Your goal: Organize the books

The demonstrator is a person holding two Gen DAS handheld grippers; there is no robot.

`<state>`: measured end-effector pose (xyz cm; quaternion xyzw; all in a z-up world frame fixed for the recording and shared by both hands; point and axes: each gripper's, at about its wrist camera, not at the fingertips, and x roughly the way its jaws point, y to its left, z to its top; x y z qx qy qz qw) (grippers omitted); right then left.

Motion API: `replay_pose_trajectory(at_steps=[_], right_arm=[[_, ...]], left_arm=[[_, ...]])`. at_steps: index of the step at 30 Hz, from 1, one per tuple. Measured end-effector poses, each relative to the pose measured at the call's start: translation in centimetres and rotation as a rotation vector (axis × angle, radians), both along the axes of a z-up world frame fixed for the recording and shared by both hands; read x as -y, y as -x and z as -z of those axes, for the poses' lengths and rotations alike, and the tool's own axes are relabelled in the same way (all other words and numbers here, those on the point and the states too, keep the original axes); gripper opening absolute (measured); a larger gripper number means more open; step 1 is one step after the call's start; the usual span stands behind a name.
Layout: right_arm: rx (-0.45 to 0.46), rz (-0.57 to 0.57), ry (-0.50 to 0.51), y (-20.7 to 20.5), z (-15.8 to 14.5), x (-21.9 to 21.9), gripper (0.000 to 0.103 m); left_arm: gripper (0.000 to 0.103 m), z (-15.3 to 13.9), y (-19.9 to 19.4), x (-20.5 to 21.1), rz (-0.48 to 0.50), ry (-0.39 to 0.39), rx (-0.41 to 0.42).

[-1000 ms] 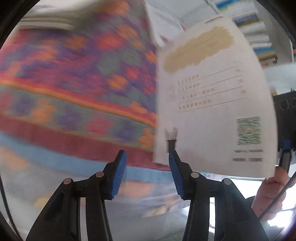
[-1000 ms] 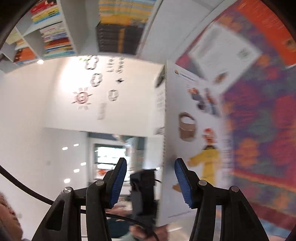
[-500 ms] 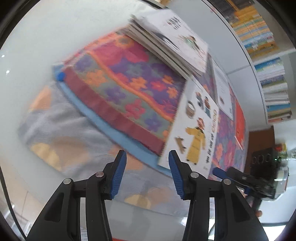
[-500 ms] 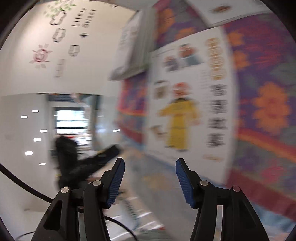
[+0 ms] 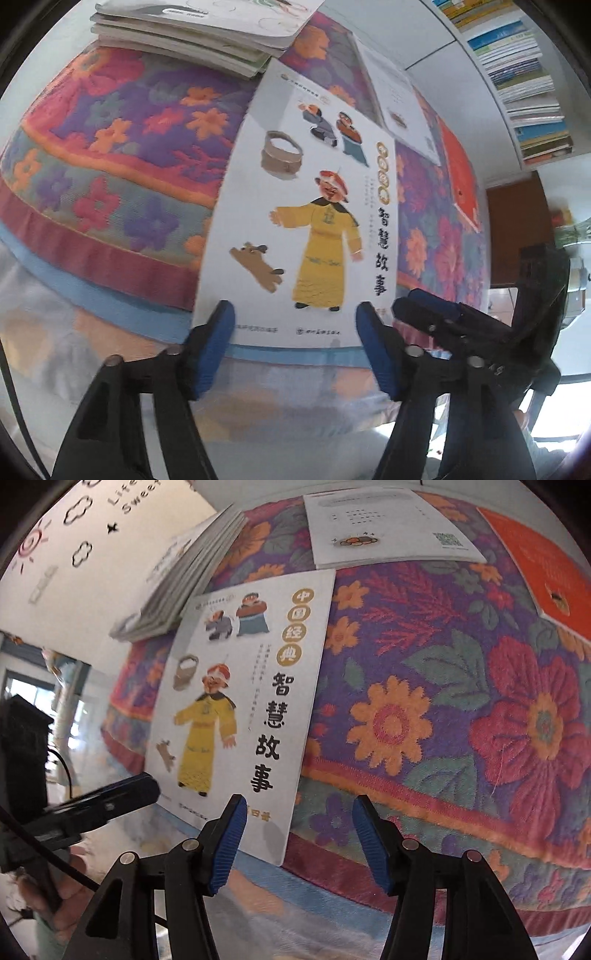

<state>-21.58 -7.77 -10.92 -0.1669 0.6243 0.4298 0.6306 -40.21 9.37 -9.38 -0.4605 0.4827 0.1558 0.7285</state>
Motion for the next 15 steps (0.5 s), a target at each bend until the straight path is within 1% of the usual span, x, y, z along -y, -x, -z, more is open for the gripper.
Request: replay_pose_trajectory(at_steps=[3,4,6,9,10,13,15], right_arm=[[0.108,-0.001,-0.017,0.1,-1.2,-0.1,0.058],[0.126,0.004,-0.024,-0.2,-1.6,0.0,0.061],[0.097,0.013,-0.024,-0.9,-1.4,-0.1,0.066],[0.024,0.039,-0.013,-1.8,-0.2,0.2,0.066],[0.017,0.041,-0.01,-1.8,-0.1,0.3,0.066],[0.046,0.022,-0.001,-1.1,0.0,-0.1,0.067],[0.057,0.006,0.006,-0.8,0.0,-0.2,0.068]], left_arm=[[0.067,0.0,0.3,0.1,-0.012,-0.005,0.006],[0.067,0.0,0.4,0.0,-0.021,0.004,0.013],[0.067,0.2,0.8,-0.4,-0.047,0.039,0.032],[0.067,0.4,1.4,-1.0,-0.079,0.083,0.051],[0.067,0.4,1.4,-1.1,-0.085,0.093,0.049],[0.067,0.1,1.7,-1.4,-0.104,0.112,0.048],[0.067,-0.5,1.8,-1.6,-0.127,0.1,0.059]])
